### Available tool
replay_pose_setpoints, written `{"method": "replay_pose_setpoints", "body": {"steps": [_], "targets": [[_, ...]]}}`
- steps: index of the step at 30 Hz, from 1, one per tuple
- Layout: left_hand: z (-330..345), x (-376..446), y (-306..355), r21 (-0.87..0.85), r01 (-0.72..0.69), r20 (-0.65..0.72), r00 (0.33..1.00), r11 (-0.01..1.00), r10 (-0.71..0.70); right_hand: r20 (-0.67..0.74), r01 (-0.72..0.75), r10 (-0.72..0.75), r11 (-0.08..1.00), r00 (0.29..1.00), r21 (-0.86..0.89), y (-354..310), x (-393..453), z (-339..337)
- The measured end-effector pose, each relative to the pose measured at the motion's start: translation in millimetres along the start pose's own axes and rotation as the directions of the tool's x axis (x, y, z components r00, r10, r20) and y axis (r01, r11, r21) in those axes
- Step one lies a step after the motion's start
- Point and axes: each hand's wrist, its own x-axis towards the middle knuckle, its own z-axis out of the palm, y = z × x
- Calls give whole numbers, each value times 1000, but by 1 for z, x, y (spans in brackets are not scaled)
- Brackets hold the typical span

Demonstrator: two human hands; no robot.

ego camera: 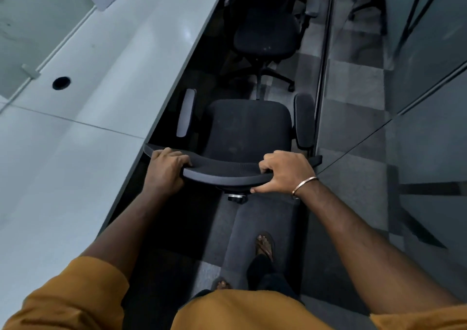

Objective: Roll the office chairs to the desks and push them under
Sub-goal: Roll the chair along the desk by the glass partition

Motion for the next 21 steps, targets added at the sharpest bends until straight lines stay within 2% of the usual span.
{"method": "replay_pose_setpoints", "body": {"steps": [5, 12, 16, 21], "targets": [[-7, -40, -33, -38, 2, 4, 1000, 999, -2, 28, -24, 24, 999, 999, 21, -51, 3, 7], [-41, -58, -94, 38, -35, 73, 997, 999, 32, 15, -117, 116, 986, 993, 118, -133, 4, 20], [-44, -81, -106, 1, -106, 97, 990, 994, 105, -5, -142, 143, 985, 990, 100, -163, -23, 36], [-32, -111, -103, 4, -60, 62, 996, 998, 60, 14, -133, 132, 987, 991, 93, -175, -42, 41]]}}
